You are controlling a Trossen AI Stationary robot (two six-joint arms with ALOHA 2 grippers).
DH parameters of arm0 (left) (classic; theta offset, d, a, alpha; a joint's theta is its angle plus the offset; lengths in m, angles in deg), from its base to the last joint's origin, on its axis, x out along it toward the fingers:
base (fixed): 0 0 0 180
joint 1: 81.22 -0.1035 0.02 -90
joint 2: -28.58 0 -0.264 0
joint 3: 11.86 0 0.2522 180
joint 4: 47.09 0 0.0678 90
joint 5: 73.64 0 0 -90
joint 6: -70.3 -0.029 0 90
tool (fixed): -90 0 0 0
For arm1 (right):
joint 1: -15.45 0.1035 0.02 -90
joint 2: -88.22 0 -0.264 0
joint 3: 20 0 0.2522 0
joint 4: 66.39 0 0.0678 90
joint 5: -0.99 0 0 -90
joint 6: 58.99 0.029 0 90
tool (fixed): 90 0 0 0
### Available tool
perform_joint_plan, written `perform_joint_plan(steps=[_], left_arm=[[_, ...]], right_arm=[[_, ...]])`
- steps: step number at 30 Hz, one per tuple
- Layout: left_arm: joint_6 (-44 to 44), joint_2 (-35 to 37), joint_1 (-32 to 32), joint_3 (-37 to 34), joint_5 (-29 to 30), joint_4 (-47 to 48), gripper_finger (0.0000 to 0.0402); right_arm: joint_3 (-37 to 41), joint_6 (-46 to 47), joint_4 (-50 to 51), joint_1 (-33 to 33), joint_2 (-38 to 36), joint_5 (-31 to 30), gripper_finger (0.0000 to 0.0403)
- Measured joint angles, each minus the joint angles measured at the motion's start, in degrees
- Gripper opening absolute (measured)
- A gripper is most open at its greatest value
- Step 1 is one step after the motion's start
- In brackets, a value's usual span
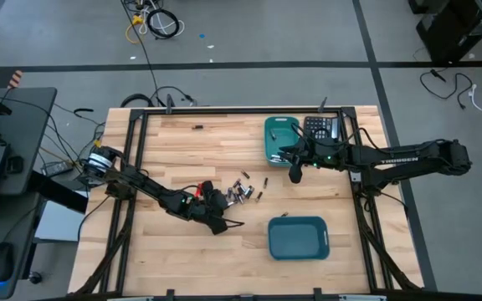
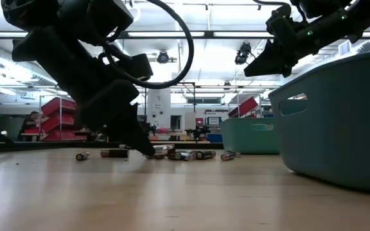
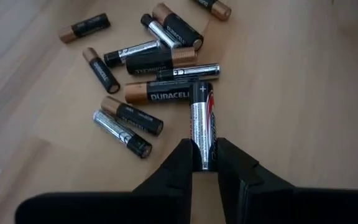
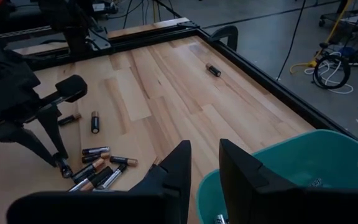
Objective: Sort batteries
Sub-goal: Put the silver battery into the green bin
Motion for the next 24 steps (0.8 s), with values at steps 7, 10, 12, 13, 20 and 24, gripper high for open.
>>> perform_joint_plan(steps=[7, 10, 12, 13, 20, 24], left_arm=[[-5.3, 0.3, 0.0, 0.0, 3.8, -3.0, 0.0048], [-12.0, 1.0, -0.1, 0.0, 7.7, -8.4, 0.0048], [-17.5, 1.3, -0.4, 0.0, 10.5, -13.0, 0.0048], [-20.5, 1.4, -0.6, 0.0, 11.7, -16.0, 0.0048], [-40.1, 1.4, -4.4, 0.0, 11.2, -38.2, 0.0048], [-45.2, 1.5, -7.6, 0.1, 4.4, -48.1, 0.0048]], right_arm=[[0.0, 0.1, 0.0, 0.0, 0.0, 0.0, 0.0069], [0.0, 0.2, 0.0, 0.6, 0.0, 0.0, 0.0069], [0.0, 0.2, -0.1, 1.4, 0.0, 0.1, 0.0069], [0.0, 0.2, -0.6, 1.9, 0.0, 0.1, 0.0069], [0.0, -2.5, -5.4, 5.7, 0.0, 0.2, 0.0069], [0.0, -6.2, -8.7, 8.4, 0.0, 0.2, 0.0069]])
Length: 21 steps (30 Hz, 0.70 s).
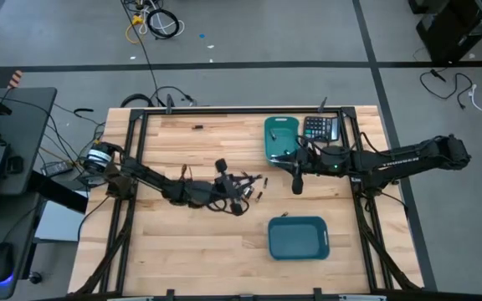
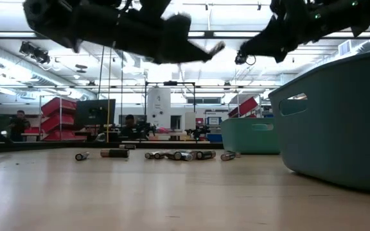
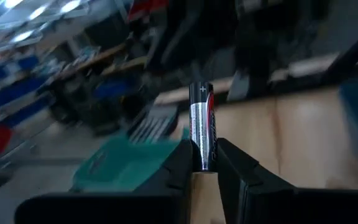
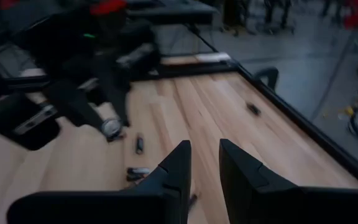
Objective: Sort batteries
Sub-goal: Put the silver battery into the green bin
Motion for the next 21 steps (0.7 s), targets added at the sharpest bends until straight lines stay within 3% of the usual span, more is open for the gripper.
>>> perform_joint_plan(steps=[4, 10, 21], left_arm=[[-0.7, 0.0, -2.9, 0.0, -9.0, -5.0, 0.0048], [-0.7, 0.0, -5.2, 0.0, -16.2, -8.5, 0.0048], [-1.0, 0.0, -6.7, 0.0, -19.3, -11.3, 0.0048]], right_arm=[[0.0, -4.3, -3.7, 2.7, 0.0, 0.0, 0.0069], [0.0, -8.3, -9.0, 5.6, 0.0, 0.0, 0.0069], [0.0, -13.2, -15.2, 9.3, 0.3, 0.5, 0.0072]])
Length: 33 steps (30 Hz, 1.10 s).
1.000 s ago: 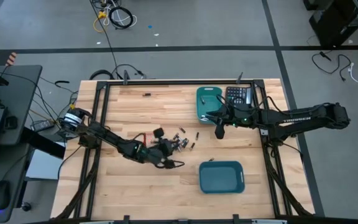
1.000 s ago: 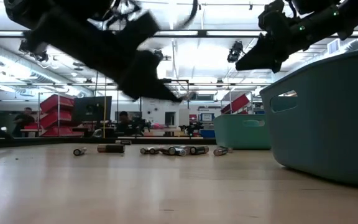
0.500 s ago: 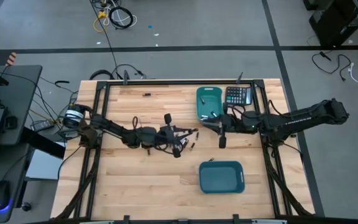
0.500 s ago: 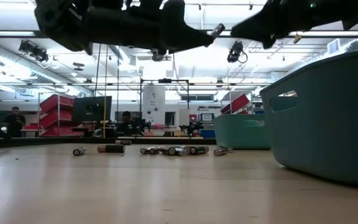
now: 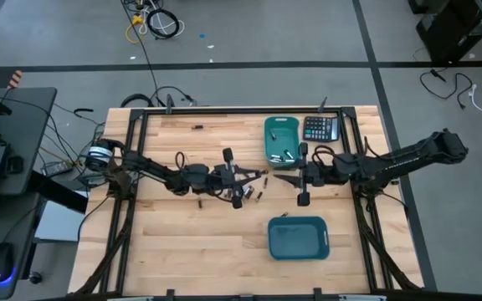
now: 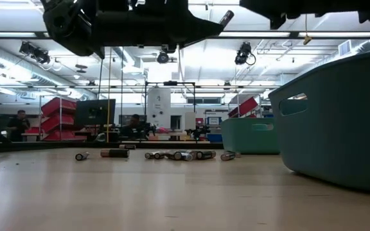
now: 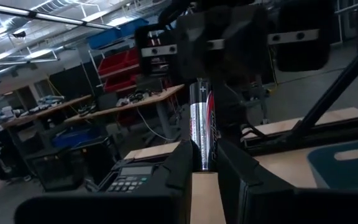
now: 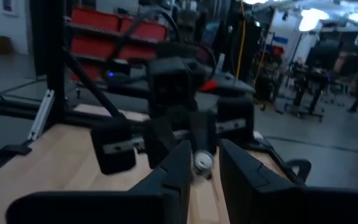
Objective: Sort batteries
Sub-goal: Put the silver battery into the green bin
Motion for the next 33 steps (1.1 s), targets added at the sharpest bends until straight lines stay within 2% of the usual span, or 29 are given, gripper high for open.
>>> perform_joint_plan(steps=[7, 18, 25, 33], left_arm=[[0.0, 0.0, -0.3, 1.5, -0.2, -0.6, 0.0048], [-0.1, -0.2, -0.2, 1.6, -0.4, -0.4, 0.0048], [0.0, -0.2, -0.2, 1.6, -0.4, -1.2, 0.0048], [-0.1, -0.2, -0.4, 1.6, -1.1, -4.9, 0.0048]], right_arm=[[0.0, -0.7, -5.7, 0.3, 4.3, 0.0, 0.0094], [0.0, -3.8, -15.9, 0.3, 10.5, -6.1, 0.0137], [0.0, -6.1, -18.0, 0.3, 11.0, -7.7, 0.0145], [0.0, -4.9, -17.8, 0.3, 11.0, -5.7, 0.0143]])
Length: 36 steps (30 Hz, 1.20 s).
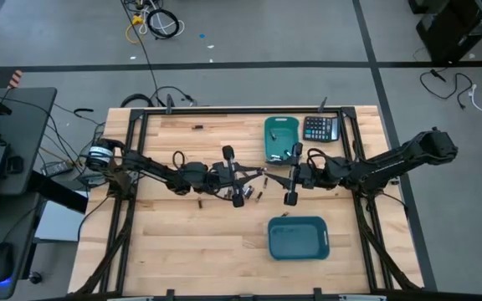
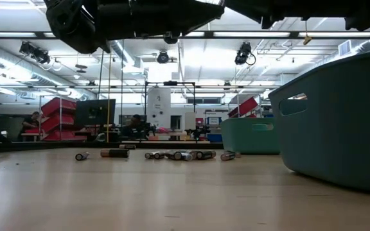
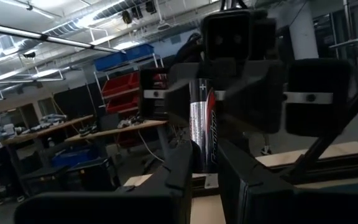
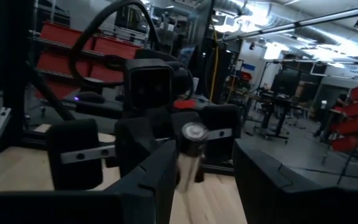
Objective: Sort batteries
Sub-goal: Put the silver battery into the green bin
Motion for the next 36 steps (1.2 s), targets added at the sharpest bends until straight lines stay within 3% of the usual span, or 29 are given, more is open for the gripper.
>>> perform_joint_plan(steps=[8, 13, 36], left_arm=[[0.1, 0.0, -0.4, 0.6, 0.0, 0.8, 0.0048], [0.2, 0.0, -0.4, 3.1, -3.1, 4.3, 0.0048], [0.2, 0.0, -1.2, 3.5, -2.6, 5.6, 0.0048]], right_arm=[[0.0, 0.5, -0.2, -0.3, 0.0, 0.4, 0.0143], [0.0, 0.5, -0.4, -0.4, 0.0, 0.5, 0.014], [0.0, -0.5, -0.9, -0.4, -0.1, 0.6, 0.013]])
